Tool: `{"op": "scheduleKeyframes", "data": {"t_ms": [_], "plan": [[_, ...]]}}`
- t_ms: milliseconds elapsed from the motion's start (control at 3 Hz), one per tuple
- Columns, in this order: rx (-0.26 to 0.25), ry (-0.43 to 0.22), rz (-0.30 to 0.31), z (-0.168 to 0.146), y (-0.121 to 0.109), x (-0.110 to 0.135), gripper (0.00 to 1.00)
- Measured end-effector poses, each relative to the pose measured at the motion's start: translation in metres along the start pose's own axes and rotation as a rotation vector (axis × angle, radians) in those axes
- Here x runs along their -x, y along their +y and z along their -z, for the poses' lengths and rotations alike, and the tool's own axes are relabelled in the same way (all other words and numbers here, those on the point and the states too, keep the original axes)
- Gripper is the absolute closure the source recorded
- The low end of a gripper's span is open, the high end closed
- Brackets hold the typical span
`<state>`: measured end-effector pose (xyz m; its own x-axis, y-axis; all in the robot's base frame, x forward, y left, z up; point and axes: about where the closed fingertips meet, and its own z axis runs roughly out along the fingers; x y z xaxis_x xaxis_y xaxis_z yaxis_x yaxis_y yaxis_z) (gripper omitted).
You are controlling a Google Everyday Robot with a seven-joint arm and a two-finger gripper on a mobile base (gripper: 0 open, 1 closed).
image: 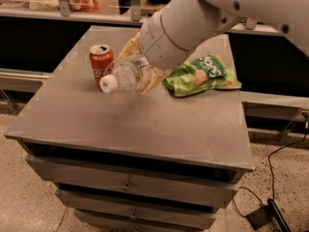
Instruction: Knock blue plastic bottle over
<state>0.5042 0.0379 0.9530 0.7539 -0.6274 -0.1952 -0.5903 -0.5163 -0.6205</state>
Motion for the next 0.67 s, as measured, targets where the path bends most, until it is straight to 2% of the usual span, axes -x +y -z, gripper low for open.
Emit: {"op": "scheduleKeyframes", "data": {"t_ms": [333,667], "plan": [[0.072,0.050,0.089,-0.023,0.013,-0.003,1.00],[0.127,0.092,0.134,-0.039,0.026,-0.006,1.00]]}}
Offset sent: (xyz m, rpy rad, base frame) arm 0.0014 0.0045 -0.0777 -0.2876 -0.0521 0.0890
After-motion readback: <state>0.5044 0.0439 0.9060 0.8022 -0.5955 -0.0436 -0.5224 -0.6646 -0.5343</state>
